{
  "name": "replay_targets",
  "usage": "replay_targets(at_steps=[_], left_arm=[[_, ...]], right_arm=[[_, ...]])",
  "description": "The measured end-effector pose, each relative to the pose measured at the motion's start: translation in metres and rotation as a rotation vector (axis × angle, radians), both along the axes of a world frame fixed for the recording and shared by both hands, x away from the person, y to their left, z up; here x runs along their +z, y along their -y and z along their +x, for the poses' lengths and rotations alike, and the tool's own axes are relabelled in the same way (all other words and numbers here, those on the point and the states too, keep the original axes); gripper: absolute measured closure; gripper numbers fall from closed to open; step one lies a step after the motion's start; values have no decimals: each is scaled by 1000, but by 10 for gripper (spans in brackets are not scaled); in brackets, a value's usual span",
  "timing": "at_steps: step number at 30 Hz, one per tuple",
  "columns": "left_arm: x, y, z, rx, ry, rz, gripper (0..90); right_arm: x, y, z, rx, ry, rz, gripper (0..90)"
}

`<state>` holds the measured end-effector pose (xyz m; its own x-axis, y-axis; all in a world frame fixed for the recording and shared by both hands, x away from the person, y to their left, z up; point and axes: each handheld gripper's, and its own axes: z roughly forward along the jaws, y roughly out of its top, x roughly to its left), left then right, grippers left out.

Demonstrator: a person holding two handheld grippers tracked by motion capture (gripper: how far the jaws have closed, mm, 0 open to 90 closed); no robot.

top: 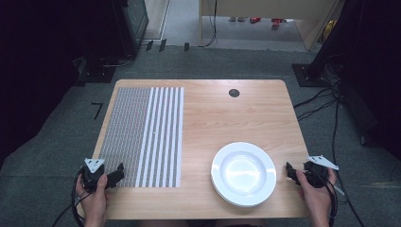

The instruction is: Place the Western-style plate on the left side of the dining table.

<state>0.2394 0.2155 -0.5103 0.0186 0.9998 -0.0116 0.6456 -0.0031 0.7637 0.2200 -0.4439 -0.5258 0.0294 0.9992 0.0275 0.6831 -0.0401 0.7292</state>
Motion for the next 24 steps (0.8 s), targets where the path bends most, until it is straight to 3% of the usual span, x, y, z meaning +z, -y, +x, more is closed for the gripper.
replay_targets(at_steps=[16,19,21,24], left_arm=[[15,34,0,-69,55,-46,175],[18,47,0,-101,57,-49,175],[20,52,1,-112,59,-75,175],[22,62,2,-137,61,-66,175]], right_arm=[[1,-1,0,-40,15,13,140],[5,-2,-2,-41,38,19,142],[7,-4,-2,-44,48,28,143],[10,-7,-3,-41,60,49,143]])
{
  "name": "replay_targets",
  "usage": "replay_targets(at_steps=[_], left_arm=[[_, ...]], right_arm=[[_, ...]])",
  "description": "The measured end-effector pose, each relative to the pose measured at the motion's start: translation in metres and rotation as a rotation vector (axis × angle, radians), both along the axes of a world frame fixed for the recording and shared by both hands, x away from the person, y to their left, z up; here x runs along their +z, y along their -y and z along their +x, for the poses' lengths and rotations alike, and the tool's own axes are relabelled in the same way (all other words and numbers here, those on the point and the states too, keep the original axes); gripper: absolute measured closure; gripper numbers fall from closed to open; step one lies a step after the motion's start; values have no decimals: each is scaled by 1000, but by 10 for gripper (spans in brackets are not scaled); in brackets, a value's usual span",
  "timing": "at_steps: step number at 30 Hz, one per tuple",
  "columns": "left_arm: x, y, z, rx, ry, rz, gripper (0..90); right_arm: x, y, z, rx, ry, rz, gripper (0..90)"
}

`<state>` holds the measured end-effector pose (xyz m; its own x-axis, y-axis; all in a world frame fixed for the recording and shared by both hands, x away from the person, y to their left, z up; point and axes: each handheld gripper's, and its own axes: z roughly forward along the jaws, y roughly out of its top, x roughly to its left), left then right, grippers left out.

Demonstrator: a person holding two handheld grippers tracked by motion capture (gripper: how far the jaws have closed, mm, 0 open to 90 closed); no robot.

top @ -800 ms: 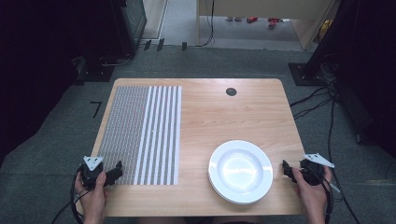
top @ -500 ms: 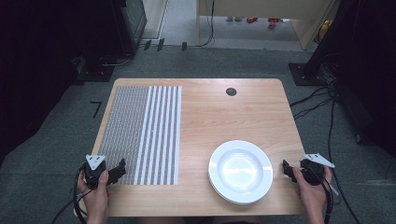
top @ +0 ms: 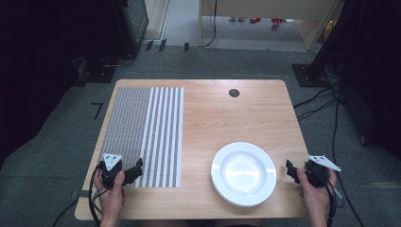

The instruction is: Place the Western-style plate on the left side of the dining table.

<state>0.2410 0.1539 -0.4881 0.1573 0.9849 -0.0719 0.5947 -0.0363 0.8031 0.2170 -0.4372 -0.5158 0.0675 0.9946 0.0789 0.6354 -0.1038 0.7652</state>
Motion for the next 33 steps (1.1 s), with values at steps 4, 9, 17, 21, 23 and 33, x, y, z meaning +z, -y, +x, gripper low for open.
replay_targets(at_steps=[4,9,17,21,23,33], left_arm=[[2,16,1,-33,1,-4,175],[4,42,3,-83,-1,-15,175],[10,82,7,-161,7,-25,175],[11,98,8,-194,2,-40,172],[12,105,9,-206,3,-54,172],[15,139,12,-278,-1,-98,171]], right_arm=[[5,-4,-1,2,19,39,144],[12,-10,-2,16,47,41,144],[18,-16,-4,34,71,57,145],[23,-20,-5,41,87,74,145],[24,-22,-5,44,96,69,145],[30,-30,-7,49,124,112,148]])
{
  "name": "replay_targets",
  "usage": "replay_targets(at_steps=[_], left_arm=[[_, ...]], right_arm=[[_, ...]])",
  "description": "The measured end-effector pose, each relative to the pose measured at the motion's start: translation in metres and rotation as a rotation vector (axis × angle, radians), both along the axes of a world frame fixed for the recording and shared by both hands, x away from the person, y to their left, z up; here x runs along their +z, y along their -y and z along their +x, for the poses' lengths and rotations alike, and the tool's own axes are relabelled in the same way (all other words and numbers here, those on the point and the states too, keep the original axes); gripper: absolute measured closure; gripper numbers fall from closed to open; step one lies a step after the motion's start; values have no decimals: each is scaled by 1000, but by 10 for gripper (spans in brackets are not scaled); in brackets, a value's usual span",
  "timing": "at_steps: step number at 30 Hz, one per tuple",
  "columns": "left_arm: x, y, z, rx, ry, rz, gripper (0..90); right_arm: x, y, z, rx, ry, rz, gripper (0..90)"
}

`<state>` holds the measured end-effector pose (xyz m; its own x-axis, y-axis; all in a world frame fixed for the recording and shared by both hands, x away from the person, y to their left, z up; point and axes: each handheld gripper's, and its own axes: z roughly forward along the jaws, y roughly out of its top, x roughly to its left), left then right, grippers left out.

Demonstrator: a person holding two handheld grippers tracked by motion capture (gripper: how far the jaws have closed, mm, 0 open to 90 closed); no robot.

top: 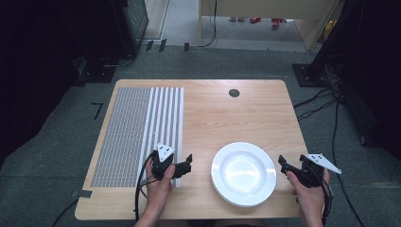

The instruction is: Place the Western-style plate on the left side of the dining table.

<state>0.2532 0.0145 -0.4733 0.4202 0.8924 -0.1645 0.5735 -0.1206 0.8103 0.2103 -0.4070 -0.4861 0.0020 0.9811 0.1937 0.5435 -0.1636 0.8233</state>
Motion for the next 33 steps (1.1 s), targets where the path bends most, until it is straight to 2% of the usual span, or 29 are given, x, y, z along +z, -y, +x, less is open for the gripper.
replay_targets(at_steps=[5,10,11,14,16,18,21,22,25,27,28,31,33], left_arm=[[-4,22,-7,-78,-21,-34,172],[-9,37,-14,-140,-47,-58,161],[-9,37,-14,-140,-47,-58,161],[-12,46,-18,-181,-67,-87,163],[-14,51,-21,-205,-75,-100,168],[-15,56,-23,-224,-75,-98,175],[-16,61,-27,-225,-65,-85,289],[-18,64,-30,-240,-68,-83,341],[-20,65,-31,-257,-80,-96,435],[-21,66,-31,-275,-95,-119,464],[-21,66,-31,-276,-93,-121,492],[-21,66,-30,-272,-91,-128,515],[-21,63,-29,-271,-101,-150,532]], right_arm=[[3,-8,-2,45,12,21,202],[3,-14,-9,103,23,40,428],[3,-14,-9,103,23,40,428],[3,-20,-13,145,12,96,562],[1,-24,-14,155,12,105,588],[0,-25,-14,164,-13,133,628],[-1,-26,-14,161,-33,152,672],[0,-25,-14,160,-45,190,730],[1,-24,-14,164,-43,197,777],[0,-23,-14,176,-40,218,782],[-3,-22,-15,161,-51,253,793],[-6,-20,-14,151,-63,294,816],[-6,-21,-14,145,-58,295,817]])
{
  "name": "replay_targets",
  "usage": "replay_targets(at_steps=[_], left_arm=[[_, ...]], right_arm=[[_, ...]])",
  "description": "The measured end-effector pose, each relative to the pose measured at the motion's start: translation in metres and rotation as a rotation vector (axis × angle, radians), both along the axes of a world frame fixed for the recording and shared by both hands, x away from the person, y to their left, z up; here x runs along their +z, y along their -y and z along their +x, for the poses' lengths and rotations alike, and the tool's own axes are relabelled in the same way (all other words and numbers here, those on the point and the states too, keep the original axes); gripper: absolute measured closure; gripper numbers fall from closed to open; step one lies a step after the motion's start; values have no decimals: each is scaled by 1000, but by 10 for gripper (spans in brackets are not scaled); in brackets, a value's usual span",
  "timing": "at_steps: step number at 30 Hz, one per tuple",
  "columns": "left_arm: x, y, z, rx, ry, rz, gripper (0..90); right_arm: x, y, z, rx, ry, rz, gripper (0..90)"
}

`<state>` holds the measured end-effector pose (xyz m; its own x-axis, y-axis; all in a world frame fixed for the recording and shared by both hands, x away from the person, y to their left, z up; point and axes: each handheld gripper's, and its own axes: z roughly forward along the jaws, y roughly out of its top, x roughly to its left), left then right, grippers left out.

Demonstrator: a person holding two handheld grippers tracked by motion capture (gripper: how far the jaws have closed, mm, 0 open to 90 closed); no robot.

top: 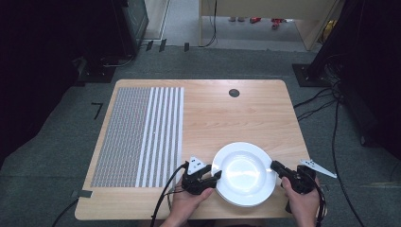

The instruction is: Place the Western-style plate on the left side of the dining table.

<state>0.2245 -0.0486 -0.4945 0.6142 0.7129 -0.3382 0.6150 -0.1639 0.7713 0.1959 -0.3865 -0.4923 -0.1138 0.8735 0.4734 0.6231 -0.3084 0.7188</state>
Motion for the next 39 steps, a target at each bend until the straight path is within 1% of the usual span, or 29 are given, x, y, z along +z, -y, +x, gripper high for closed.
replay_targets(at_steps=[2,3,5,7,10,11,13,14,18,21,22,23,24,25,27,28,29,34,38,39], left_arm=[[0,-1,0,0,-2,-6,538],[0,-1,0,0,0,-4,541],[-1,-1,0,0,-5,-6,541],[-1,-1,1,1,-9,-10,541],[-1,-1,1,-4,-8,-4,536],[-1,0,1,-6,-7,4,532],[-1,0,1,-5,-11,4,520],[-2,0,2,-6,-18,-3,517],[-3,-1,3,-8,-29,-14,513],[-3,-1,3,-7,-29,-11,510],[-3,-1,3,-7,-28,-8,510],[-3,-1,3,-9,-28,-3,510],[-3,-1,3,-9,-28,-3,509],[-2,-1,3,-9,-30,-4,508],[-2,0,3,-8,-30,-3,506],[-3,0,3,-6,-29,-4,504],[-3,0,2,-4,-27,-3,501],[-4,0,3,-2,-39,-15,496],[-4,0,4,-2,-40,-13,493],[-4,0,4,-2,-41,-15,493]], right_arm=[[0,-1,0,-7,2,0,819],[0,0,-1,-12,-2,10,824],[-1,2,-1,-20,-3,51,835],[-1,4,-1,-17,0,70,838],[-1,6,-1,-18,1,97,837],[-1,7,-2,-21,-3,117,834],[0,8,-2,-25,2,148,831],[0,9,-2,-24,4,158,825],[-1,8,-2,-32,2,175,821],[-1,8,-2,-41,-8,202,817],[-1,8,-2,-41,-8,202,817],[0,9,-3,-41,-11,231,814],[0,9,-3,-41,-11,231,814],[0,9,-3,-24,-24,258,814],[-1,7,-3,-26,-24,253,803],[-1,5,-2,-32,-21,238,805],[-1,5,-2,-32,-18,234,805],[-1,5,-2,-24,-20,239,809],[-2,6,-2,-18,-18,248,812],[-2,6,-2,-13,-9,245,812]])
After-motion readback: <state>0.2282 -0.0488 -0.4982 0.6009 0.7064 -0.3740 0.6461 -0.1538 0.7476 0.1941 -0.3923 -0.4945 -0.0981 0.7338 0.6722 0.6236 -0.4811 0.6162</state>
